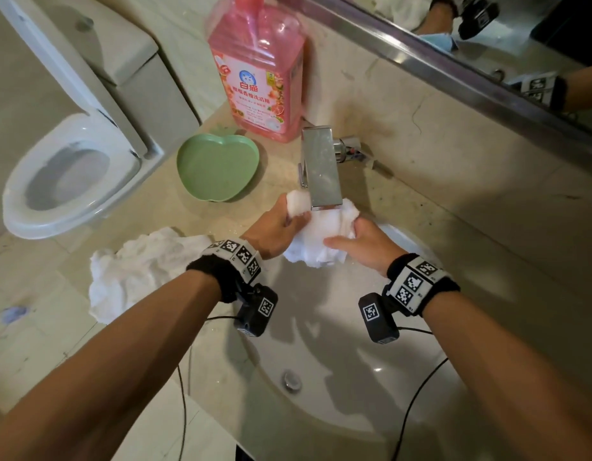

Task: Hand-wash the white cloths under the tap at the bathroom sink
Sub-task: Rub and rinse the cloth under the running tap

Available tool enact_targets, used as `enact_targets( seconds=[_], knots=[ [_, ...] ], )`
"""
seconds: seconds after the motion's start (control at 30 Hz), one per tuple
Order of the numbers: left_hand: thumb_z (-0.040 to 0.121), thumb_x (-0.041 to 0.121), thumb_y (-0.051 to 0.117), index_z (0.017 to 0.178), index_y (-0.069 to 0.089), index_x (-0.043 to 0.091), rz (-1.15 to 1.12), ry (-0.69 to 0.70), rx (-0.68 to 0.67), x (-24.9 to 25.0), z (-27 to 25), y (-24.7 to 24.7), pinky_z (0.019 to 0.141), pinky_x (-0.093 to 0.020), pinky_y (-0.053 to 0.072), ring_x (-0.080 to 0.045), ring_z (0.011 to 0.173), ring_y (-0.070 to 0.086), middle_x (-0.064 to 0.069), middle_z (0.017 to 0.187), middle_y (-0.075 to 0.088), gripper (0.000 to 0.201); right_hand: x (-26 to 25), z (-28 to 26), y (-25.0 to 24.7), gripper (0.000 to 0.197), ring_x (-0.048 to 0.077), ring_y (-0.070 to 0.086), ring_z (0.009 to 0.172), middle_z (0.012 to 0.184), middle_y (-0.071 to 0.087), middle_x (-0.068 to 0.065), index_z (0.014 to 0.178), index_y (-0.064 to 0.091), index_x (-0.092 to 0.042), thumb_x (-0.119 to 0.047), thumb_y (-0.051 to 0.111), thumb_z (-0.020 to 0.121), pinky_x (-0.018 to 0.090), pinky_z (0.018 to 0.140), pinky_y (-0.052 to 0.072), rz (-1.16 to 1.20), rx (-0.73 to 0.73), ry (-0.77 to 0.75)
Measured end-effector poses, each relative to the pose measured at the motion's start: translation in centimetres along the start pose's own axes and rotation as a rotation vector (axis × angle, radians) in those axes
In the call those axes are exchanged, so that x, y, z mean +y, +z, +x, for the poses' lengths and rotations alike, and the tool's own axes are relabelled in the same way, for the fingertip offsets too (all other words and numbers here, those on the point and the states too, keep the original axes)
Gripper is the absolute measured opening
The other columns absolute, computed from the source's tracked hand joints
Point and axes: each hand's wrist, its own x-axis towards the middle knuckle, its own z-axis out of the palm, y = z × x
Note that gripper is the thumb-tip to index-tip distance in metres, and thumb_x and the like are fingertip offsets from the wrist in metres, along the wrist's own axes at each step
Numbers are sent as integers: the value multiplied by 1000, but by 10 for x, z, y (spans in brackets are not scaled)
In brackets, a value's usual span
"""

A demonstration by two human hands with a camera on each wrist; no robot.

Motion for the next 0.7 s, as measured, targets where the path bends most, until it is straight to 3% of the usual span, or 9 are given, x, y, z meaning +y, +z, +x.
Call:
enact_targets(
  seconds=[0.1,0.2,0.33,0.4,0.47,0.53,0.57,0.63,0.7],
  knots=[
    [99,42,50,117,40,25,88,50,-28,-3,-2,-8,77,-42,54,-32,91,61,-6,98,59,26,5,0,-2,42,17,58,106,107,60,-4,124,46,-13,-5,65,87,8,78,44,-222,-13,-30],
    [98,19,57,118,51,23,-132,9,-101,-4,-7,-13,66,-47,61,-28,95,65,-8,108,62,21,7,0,-5,34,20,58,100,106,59,3,121,46,-14,-4,57,90,26,83,46,-296,63,-66],
    [88,-12,58,117,62,9,-372,-37,-163,0,-16,-17,87,-51,56,-26,103,63,-10,108,68,36,-1,4,-12,37,8,63,95,101,70,-8,106,69,-23,7,55,88,18,79,48,-159,112,-166],
    [82,-7,57,123,62,2,-465,-116,-227,3,-15,-20,94,-42,55,-26,109,63,-17,122,65,42,-6,5,-16,46,0,66,92,93,73,-19,90,74,-28,14,55,84,11,76,48,-115,92,-202],
    [78,10,58,116,67,6,-532,-211,-278,7,-12,-21,88,-31,56,-22,107,65,-12,121,66,40,-11,4,-17,52,-8,65,89,88,73,-25,83,75,-32,15,56,81,9,75,48,-106,81,-213],
    [72,31,72,106,64,13,-288,-185,-264,13,-6,-20,81,-27,52,-17,96,65,-3,108,67,39,-15,1,-17,51,-9,65,88,88,74,-21,84,76,-30,16,53,80,9,76,49,-120,72,-253],
    [68,37,80,110,57,17,-97,-158,-252,14,-2,-18,82,-27,49,-16,95,62,1,106,64,52,-17,0,-17,50,-5,66,90,90,74,-17,87,77,-28,15,52,80,11,76,51,-143,70,-271],
    [66,39,87,125,43,19,184,-104,-223,19,5,-8,84,-28,48,-16,97,59,2,113,60,77,-21,-3,-16,50,12,69,94,103,72,-4,97,77,-24,14,49,81,18,74,56,-215,43,-293],
    [73,32,84,128,49,17,322,-56,-221,22,12,1,82,-27,44,-19,97,59,-2,117,63,67,-22,-5,-16,50,24,64,103,120,62,6,112,75,-18,14,53,80,23,78,55,-344,-42,-287]
  ],
)
